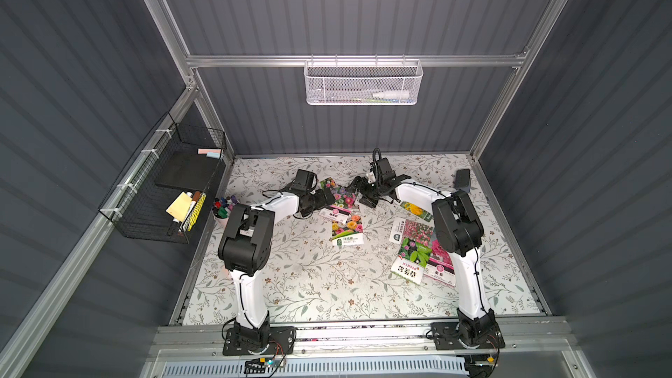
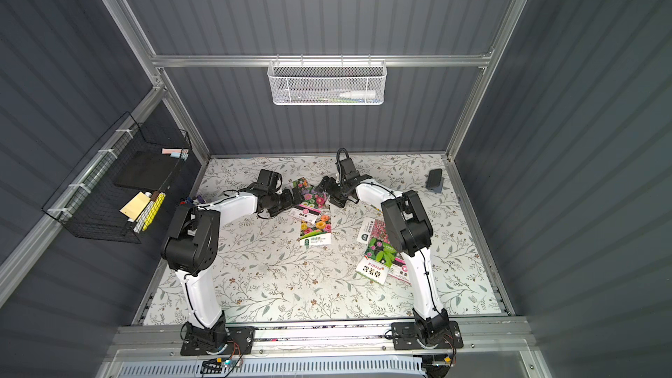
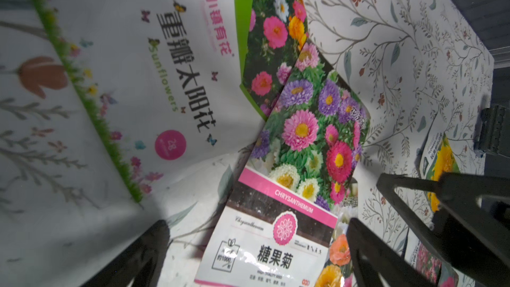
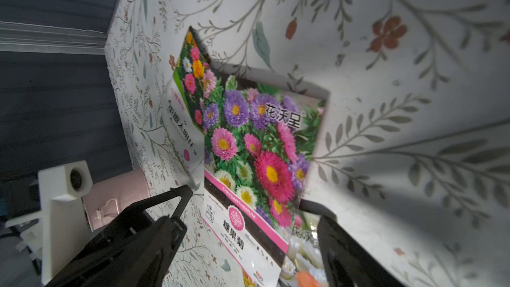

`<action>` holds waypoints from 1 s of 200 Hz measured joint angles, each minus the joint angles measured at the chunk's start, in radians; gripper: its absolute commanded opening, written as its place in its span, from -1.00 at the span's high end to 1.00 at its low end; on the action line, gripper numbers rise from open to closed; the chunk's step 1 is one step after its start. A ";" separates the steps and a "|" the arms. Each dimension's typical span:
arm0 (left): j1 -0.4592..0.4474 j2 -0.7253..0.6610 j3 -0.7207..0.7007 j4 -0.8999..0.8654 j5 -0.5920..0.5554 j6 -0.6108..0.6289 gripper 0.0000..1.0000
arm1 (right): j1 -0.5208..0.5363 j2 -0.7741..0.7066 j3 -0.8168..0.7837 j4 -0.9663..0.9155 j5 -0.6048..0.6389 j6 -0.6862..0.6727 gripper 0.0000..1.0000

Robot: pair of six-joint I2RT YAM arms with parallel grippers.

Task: Arrange the seed packets in a row
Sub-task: Pick up the seed packet from the center of the board.

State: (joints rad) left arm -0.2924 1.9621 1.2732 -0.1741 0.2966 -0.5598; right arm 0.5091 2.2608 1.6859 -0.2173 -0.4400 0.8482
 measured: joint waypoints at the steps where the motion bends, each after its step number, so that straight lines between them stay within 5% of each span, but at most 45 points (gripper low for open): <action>1: 0.000 0.000 -0.001 0.000 0.002 -0.001 -0.99 | 0.000 0.003 0.002 -0.002 0.000 0.002 -0.69; 77: -0.007 0.029 -0.010 0.094 0.098 -0.100 -0.98 | 0.014 0.088 0.088 -0.004 -0.018 0.044 -0.44; 141: -0.008 0.040 -0.025 0.161 0.146 -0.156 -0.94 | 0.015 0.090 0.011 0.104 -0.005 0.072 0.56; 200: -0.010 0.039 -0.027 0.164 0.159 -0.163 -0.95 | 0.014 0.038 -0.100 0.240 0.013 0.064 1.00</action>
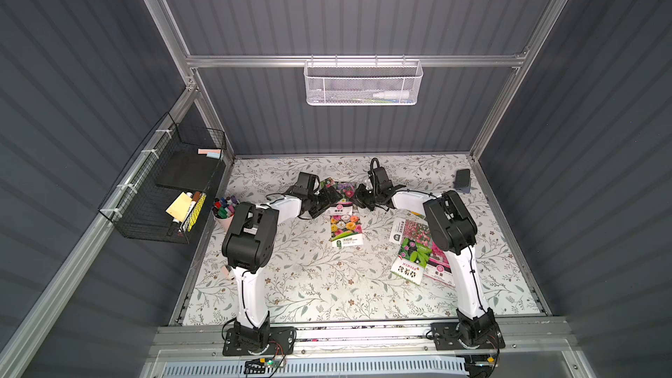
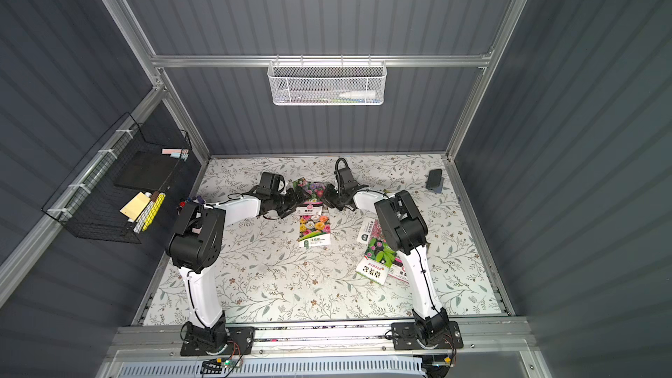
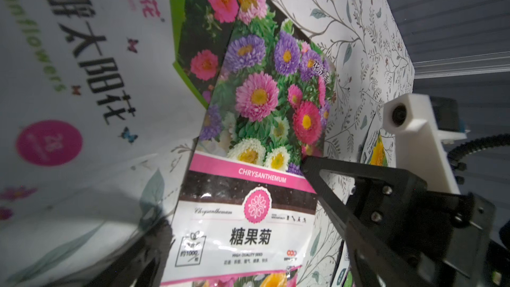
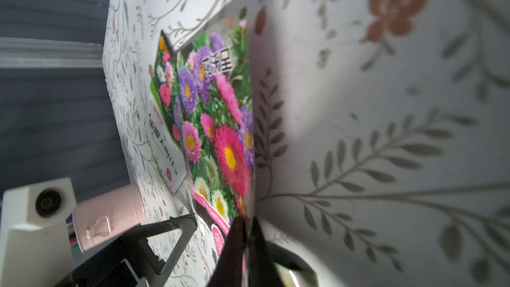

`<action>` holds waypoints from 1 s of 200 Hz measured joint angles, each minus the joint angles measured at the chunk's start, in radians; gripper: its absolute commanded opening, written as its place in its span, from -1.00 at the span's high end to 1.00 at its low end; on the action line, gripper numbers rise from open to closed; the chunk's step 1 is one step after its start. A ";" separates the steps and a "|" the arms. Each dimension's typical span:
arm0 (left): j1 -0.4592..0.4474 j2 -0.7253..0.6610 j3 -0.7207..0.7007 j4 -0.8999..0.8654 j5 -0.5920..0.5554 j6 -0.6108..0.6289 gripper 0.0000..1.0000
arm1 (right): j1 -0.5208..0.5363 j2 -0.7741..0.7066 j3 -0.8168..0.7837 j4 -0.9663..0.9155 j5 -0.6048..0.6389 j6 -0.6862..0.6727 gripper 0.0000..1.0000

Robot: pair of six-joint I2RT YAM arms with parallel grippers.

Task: Arrange the seed packets in a row
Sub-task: Pick up the seed packet from the center of the board, then place the seed packet at the center of the board.

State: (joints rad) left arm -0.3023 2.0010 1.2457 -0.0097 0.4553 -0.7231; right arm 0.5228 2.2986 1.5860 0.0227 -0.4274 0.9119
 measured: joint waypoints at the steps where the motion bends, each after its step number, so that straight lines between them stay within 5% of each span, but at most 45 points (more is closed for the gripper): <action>1: 0.000 0.000 0.000 0.000 0.000 0.000 -0.95 | 0.000 0.000 0.000 0.002 0.000 0.005 1.00; 56: -0.002 -0.059 -0.049 -0.068 0.013 0.037 -0.99 | -0.002 -0.071 -0.051 0.039 -0.021 -0.057 1.00; 130: -0.006 -0.345 -0.113 -0.281 -0.011 0.338 -0.99 | 0.013 -0.374 -0.274 0.033 -0.024 -0.156 1.00; 200: -0.006 -0.564 -0.119 -0.349 -0.199 0.520 -0.99 | 0.243 -0.423 -0.457 0.070 -0.010 -0.090 1.00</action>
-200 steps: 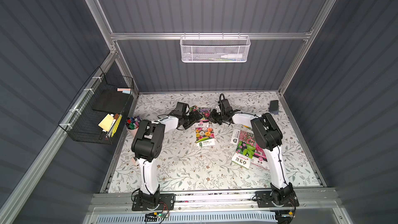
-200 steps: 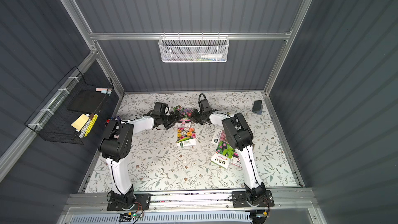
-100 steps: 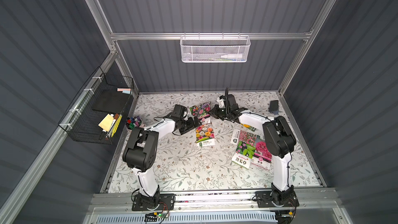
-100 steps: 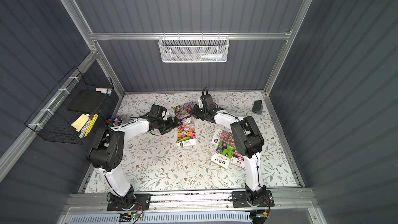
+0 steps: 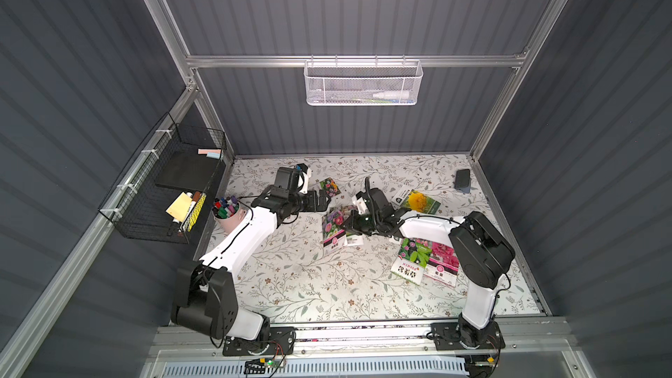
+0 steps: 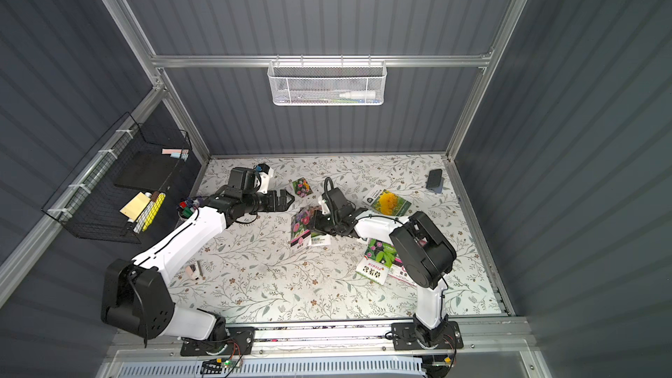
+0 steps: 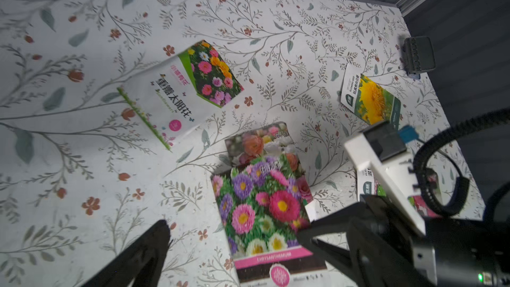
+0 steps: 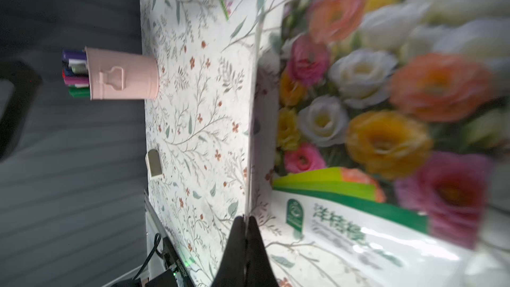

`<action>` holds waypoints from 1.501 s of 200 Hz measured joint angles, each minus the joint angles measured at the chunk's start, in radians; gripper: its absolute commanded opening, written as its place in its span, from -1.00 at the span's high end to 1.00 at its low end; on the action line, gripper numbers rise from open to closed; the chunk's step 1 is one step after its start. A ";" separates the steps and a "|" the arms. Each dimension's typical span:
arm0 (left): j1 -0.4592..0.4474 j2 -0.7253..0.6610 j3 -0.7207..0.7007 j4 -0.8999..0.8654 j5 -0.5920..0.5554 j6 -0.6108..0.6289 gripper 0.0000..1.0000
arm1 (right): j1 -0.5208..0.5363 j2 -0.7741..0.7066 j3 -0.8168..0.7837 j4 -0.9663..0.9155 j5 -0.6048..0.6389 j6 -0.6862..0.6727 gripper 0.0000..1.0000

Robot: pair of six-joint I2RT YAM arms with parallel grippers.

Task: Arrange the seed packets in a row
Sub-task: Place the seed packet at the center of the board.

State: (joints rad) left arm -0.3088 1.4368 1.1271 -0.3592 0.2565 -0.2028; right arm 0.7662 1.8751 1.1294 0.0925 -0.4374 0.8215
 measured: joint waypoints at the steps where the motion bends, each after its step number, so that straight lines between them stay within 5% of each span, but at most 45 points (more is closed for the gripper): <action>1: 0.000 -0.003 -0.001 0.000 -0.006 0.002 -0.99 | 0.004 0.000 0.000 0.001 0.001 0.001 1.00; 152: 0.000 -0.035 -0.041 -0.034 -0.348 0.010 -0.99 | 0.434 0.221 0.204 0.181 0.272 0.310 1.00; 253: 0.000 -0.101 -0.176 0.002 -0.380 -0.048 -0.99 | 0.488 0.344 0.348 0.099 0.330 0.444 1.00; 287: 0.000 -0.101 -0.176 0.002 -0.380 -0.048 -0.99 | 0.496 0.362 0.378 0.061 0.325 0.466 0.58; 300: 0.000 -0.101 -0.176 0.002 -0.377 -0.048 -0.99 | 0.497 0.362 0.378 0.048 0.322 0.477 0.24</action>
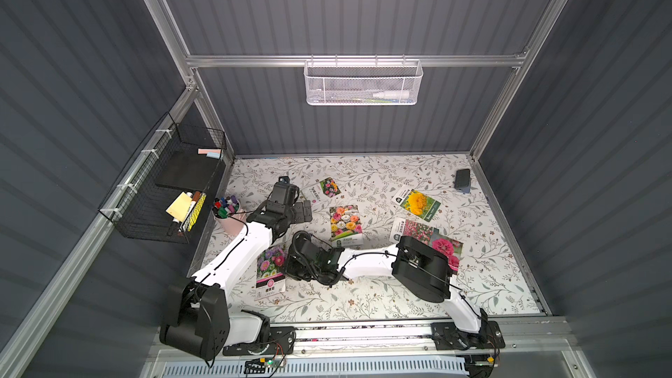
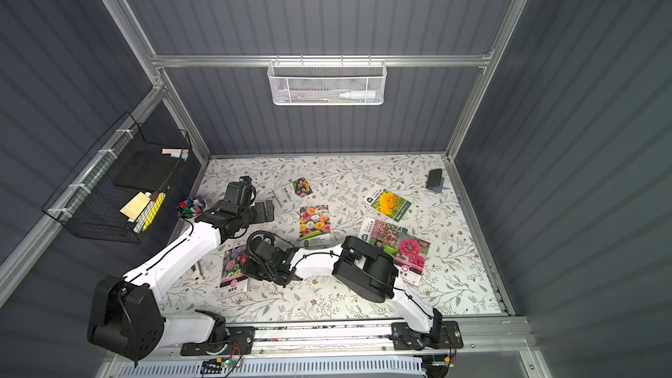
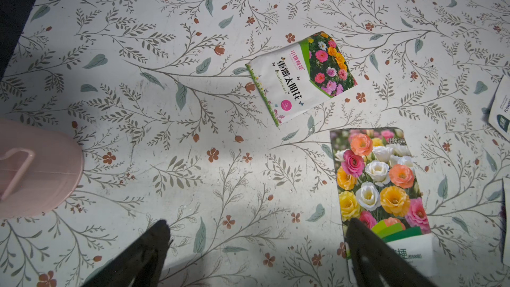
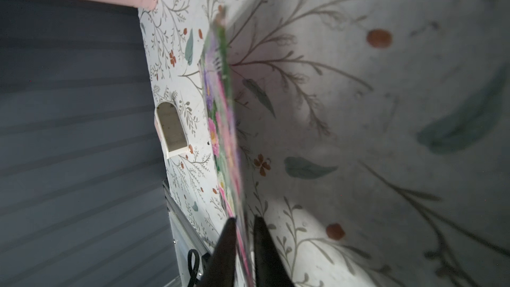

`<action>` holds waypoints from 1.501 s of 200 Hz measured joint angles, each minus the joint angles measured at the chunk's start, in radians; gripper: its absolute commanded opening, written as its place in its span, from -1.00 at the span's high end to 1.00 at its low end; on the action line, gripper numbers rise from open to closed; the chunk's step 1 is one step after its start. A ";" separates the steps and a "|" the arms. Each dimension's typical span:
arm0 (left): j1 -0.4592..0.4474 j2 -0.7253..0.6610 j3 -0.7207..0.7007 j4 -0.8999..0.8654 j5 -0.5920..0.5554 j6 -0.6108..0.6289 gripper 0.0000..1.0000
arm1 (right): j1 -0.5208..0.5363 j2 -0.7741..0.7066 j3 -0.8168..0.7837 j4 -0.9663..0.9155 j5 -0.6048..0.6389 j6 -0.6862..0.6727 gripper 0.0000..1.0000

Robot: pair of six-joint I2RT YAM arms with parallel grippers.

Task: Arrange the seed packets in a row
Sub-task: Place the seed packet at the center of the board, then pick up the seed packet from the center of the board.

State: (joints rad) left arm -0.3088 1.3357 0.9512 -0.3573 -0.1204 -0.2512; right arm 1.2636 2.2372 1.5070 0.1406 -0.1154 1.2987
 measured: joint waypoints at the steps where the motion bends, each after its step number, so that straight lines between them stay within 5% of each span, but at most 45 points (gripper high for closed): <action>1: 0.000 0.000 0.000 0.000 0.000 0.000 -0.99 | 0.000 0.000 0.000 0.000 -0.002 -0.008 0.22; 15: 0.000 0.004 0.000 0.000 0.006 0.000 -0.99 | 0.001 0.000 0.005 -0.019 -0.011 -0.008 -0.08; 41: 0.000 0.019 0.000 -0.001 0.012 0.000 -0.99 | 0.002 0.000 0.021 -0.067 -0.019 -0.013 -0.17; 83: 0.000 0.046 0.014 -0.016 0.022 0.001 -0.99 | 0.000 -0.040 0.000 -0.136 0.000 -0.038 -0.65; 143: 0.000 0.145 0.066 -0.010 0.138 -0.002 -0.99 | -0.093 -0.376 -0.293 -0.261 0.144 -0.113 -0.76; 196: 0.000 0.257 0.066 0.128 0.357 -0.092 -0.99 | -0.395 -0.632 -0.512 -0.301 0.200 -0.219 -0.83; 240: 0.000 0.378 0.051 0.289 0.451 -0.231 -0.99 | -0.637 -0.512 -0.482 -0.284 0.031 -0.306 -0.84; 300: -0.008 0.445 -0.006 0.467 0.488 -0.418 -0.99 | -0.679 -0.301 -0.294 -0.267 -0.190 -0.360 -0.82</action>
State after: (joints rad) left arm -0.3164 1.7809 0.9455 0.1097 0.3676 -0.6693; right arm 0.5842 1.9362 1.2125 -0.1268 -0.3058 0.9382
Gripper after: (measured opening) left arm 0.991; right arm 0.914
